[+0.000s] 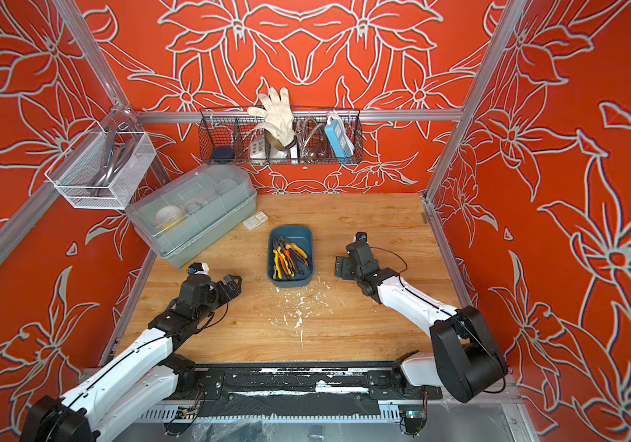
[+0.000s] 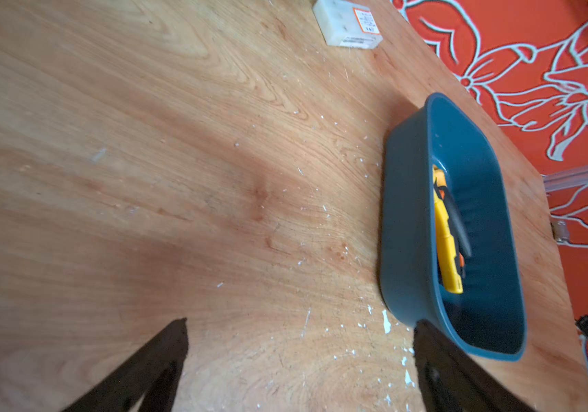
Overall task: Take the pliers out of the storage box
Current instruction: Pick up the pliers from the storage box.
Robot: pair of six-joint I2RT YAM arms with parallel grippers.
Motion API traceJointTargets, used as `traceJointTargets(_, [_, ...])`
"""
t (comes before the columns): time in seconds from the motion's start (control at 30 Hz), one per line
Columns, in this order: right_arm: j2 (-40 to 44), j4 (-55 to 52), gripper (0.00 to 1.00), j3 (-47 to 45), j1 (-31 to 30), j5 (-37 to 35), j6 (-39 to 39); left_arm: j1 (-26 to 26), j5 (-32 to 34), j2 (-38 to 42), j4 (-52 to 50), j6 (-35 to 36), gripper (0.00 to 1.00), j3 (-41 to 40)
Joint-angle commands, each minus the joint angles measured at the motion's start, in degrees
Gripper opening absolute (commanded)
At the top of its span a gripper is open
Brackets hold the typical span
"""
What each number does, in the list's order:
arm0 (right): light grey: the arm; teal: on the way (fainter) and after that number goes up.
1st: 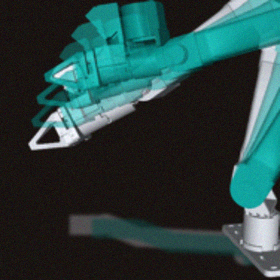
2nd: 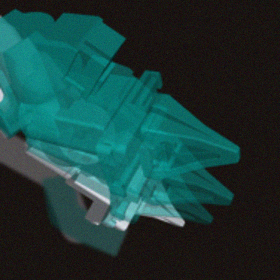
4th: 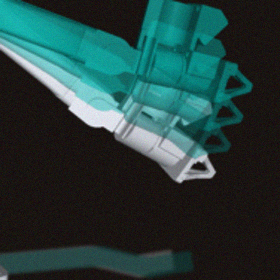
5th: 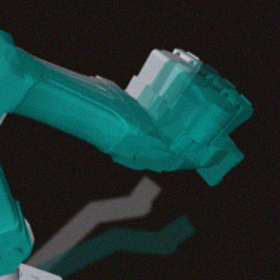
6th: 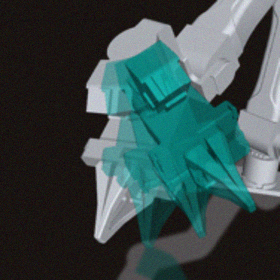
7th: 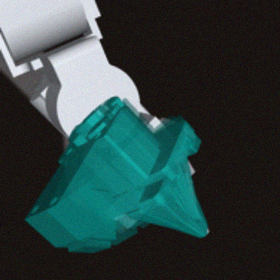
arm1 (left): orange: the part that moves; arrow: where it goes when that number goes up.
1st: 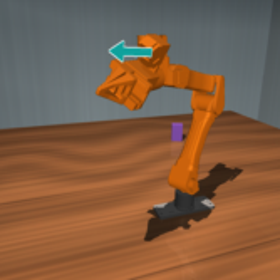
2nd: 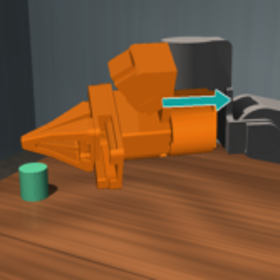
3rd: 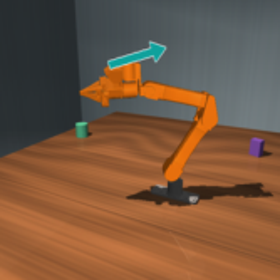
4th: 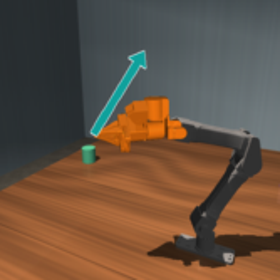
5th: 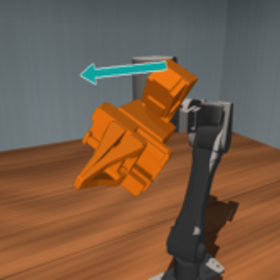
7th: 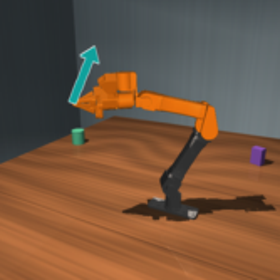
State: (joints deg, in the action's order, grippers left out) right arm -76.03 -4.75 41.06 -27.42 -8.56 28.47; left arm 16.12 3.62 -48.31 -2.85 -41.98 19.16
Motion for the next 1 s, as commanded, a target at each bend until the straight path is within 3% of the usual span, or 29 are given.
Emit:
traceJointTargets(0.0, [0.72, 1.32, 0.92, -0.9, -0.65, 1.92, -3.59, -0.04, -7.39, -3.3, 5.63, 1.32, 0.97, 1.58])
traceJointTargets(0.2, [1.4, 0.16, 0.83, 1.8, -5.62, 3.16, -8.27, 0.27, -21.57, -7.93, 12.77, 3.78, 0.91, 2.65])
traceJointTargets(0.33, [-0.61, -5.23, 0.76, 8.24, -8.98, 5.96, -8.59, 1.34, -24.83, -10.41, 14.96, 4.83, 0.91, 2.64])
traceJointTargets(0.47, [-8.39, -14.48, 0.7, 21.0, -12.91, 4.37, -9.65, 1.89, -27.63, -11.26, 16.32, 5.02, 0.91, 2.94])
traceJointTargets(0.63, [-20.26, -22.28, 0.64, 35.03, -15.69, 3.74, -8.35, 2.97, -26.99, -12.41, 16.21, 4.45, 0.9, 3.28])
traceJointTargets(0.73, [-26.87, -25.9, 0.52, 42.16, -17.3, 2.97, -8.66, 3.47, -24.79, -12.11, 14.86, 4.36, 0.89, 3.41])
traceJointTargets(0.97, [-36.79, -33.54, 0.5, 53.45, -21.74, -1.64, -10.97, 3.48, -16.99, -11.86, 6.9, 1.73, 0.9, 5.8])
